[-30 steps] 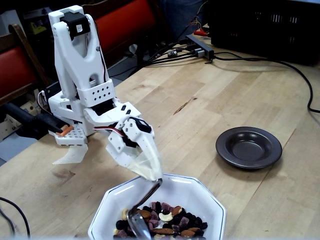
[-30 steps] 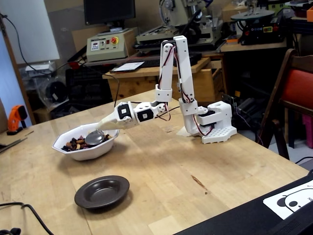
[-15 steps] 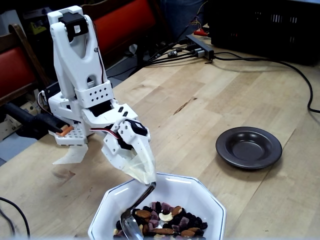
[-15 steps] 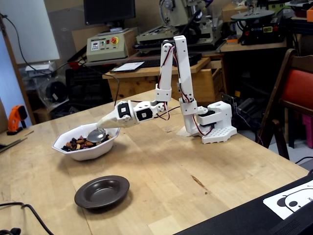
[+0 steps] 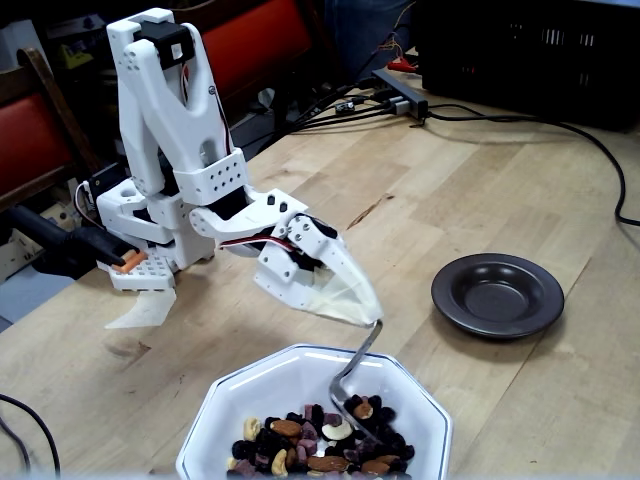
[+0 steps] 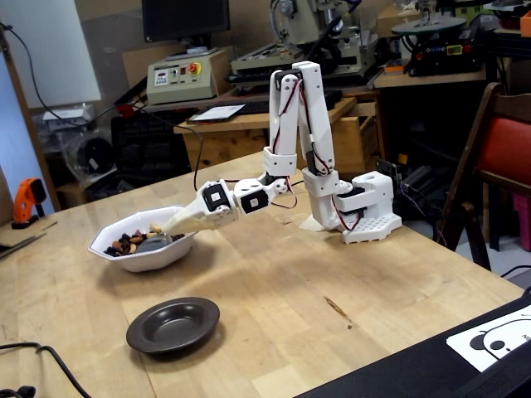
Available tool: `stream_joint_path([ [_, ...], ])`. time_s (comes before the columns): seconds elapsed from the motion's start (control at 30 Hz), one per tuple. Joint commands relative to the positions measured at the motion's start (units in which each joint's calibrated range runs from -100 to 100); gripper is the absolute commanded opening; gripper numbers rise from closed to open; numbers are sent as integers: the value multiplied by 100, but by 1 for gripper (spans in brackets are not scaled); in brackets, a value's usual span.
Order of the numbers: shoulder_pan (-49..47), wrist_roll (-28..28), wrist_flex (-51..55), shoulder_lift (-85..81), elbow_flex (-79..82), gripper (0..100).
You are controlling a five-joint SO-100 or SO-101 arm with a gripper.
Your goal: Use spoon to transfer food from the white bowl to brown plate
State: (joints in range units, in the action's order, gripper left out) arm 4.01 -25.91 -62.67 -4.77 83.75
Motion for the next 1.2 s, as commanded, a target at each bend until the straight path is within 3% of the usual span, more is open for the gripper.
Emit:
stream_joint_path([
  [0.0,-357,186,-34,-58,-4,2],
  [0.33,-461,1192,-42,-67,-66,2],
  [1.17,428,2178,-97,-144,-101,2],
])
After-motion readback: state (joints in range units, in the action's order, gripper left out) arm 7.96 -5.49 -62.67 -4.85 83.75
